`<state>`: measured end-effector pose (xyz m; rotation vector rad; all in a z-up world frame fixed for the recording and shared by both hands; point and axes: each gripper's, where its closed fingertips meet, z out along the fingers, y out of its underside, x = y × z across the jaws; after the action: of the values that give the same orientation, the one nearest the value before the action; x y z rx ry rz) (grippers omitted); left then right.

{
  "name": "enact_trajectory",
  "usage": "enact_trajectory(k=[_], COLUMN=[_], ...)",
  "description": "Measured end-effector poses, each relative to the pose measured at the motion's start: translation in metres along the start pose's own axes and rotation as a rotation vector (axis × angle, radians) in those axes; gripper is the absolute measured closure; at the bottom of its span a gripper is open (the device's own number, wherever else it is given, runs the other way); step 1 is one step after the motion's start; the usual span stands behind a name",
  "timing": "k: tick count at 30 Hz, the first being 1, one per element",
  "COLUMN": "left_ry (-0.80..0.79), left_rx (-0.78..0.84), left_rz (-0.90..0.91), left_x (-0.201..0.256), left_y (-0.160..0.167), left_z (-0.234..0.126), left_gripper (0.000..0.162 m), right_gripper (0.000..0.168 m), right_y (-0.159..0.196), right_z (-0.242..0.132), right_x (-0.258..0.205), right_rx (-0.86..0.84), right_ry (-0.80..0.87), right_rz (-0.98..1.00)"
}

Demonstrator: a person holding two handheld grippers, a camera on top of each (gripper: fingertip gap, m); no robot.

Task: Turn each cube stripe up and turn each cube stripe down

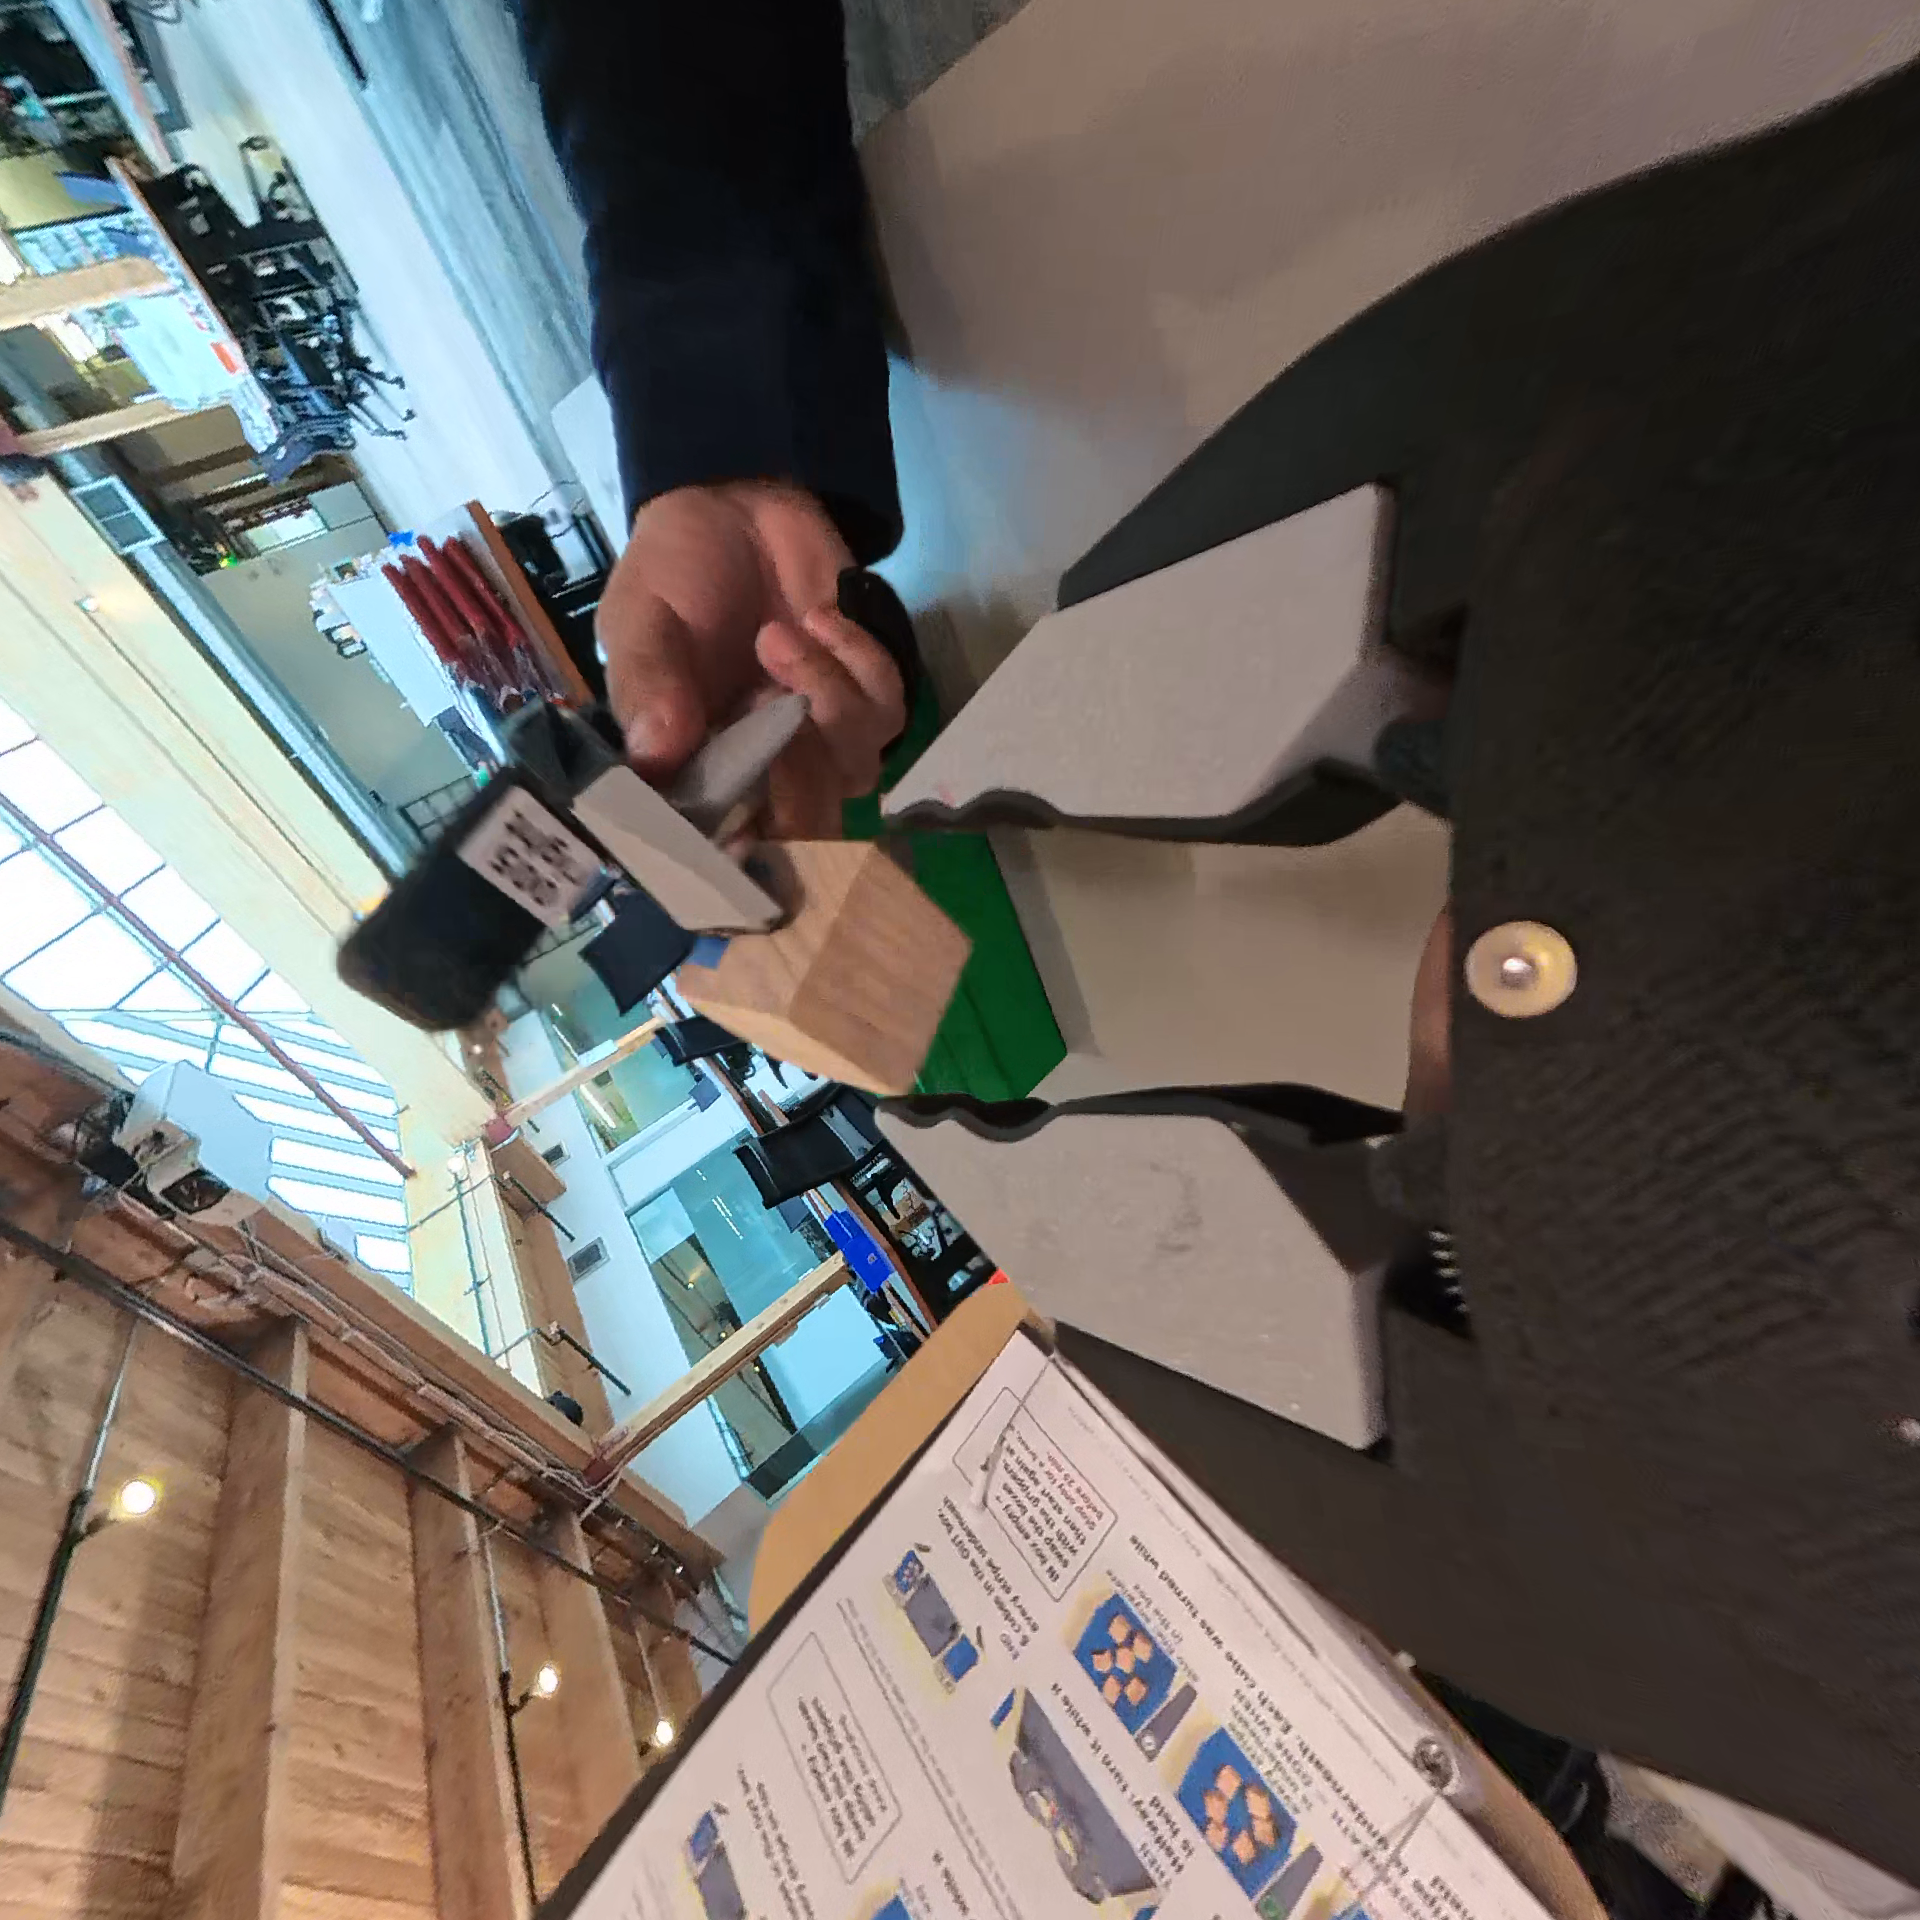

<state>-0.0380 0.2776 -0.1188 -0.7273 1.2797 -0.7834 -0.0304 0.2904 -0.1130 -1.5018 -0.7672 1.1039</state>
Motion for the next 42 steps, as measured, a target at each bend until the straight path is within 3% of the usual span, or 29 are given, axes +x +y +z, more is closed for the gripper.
enact_trajectory(k=[1, 4, 8, 11, 14, 17, 26, 31, 36, 38, 40, 42], left_ry=[-0.008, -0.052, -0.093, -0.104, -0.106, -0.081, -0.072, -0.084, -0.085, -0.08, -0.071, -0.09], left_rx=[0.004, -0.035, -0.342, -0.509, -0.57, -0.584, -0.59, -0.587, -0.61, -0.624, -0.634, -0.629], left_rz=[-0.027, -0.069, -0.148, -0.27, -0.341, -0.381, -0.355, -0.371, -0.355, -0.343, -0.337, -0.376], left_x=[-0.003, -0.011, -0.014, -0.012, -0.011, -0.008, -0.006, -0.009, -0.008, -0.006, -0.003, -0.002], left_y=[0.001, 0.014, 0.074, 0.108, 0.121, 0.124, 0.124, 0.123, 0.127, 0.129, 0.132, 0.133], left_z=[-0.001, 0.003, 0.013, 0.013, 0.009, 0.008, 0.008, 0.007, 0.006, 0.006, 0.006, 0.006], left_gripper=[0.115, 0.13, 0.143, 0.145, 0.162, 0.162, 0.162, 0.162, 0.162, 0.162, 0.162, 0.162], right_gripper=[0.125, 0.125, 0.125, 0.125, 0.124, 0.124, 0.118, 0.113, 0.116, 0.127, 0.123, 0.114], right_y=[-0.009, -0.049, -0.082, -0.057, -0.004, 0.034, 0.076, 0.021, -0.046, -0.041, -0.015, 0.019], right_z=[-0.008, -0.049, -0.153, -0.232, -0.273, -0.3, -0.318, -0.287, -0.177, -0.117, -0.065, -0.029], right_x=[0.003, 0.019, 0.093, 0.166, 0.221, 0.262, 0.299, 0.277, 0.186, 0.14, 0.109, 0.105], right_rx=[0.019, 0.029, -0.16, -0.41, -0.606, -0.763, -0.956, -0.729, -0.347, -0.252, -0.224, -0.228], right_ry=[0.07, 0.349, 0.869, 1.138, 1.197, 1.276, 1.318, 1.253, 0.924, 0.706, 0.544, 0.509], right_rz=[-0.042, -0.155, -0.14, -0.025, 0.183, 0.248, 0.337, 0.277, 0.131, 0.102, 0.113, 0.082])
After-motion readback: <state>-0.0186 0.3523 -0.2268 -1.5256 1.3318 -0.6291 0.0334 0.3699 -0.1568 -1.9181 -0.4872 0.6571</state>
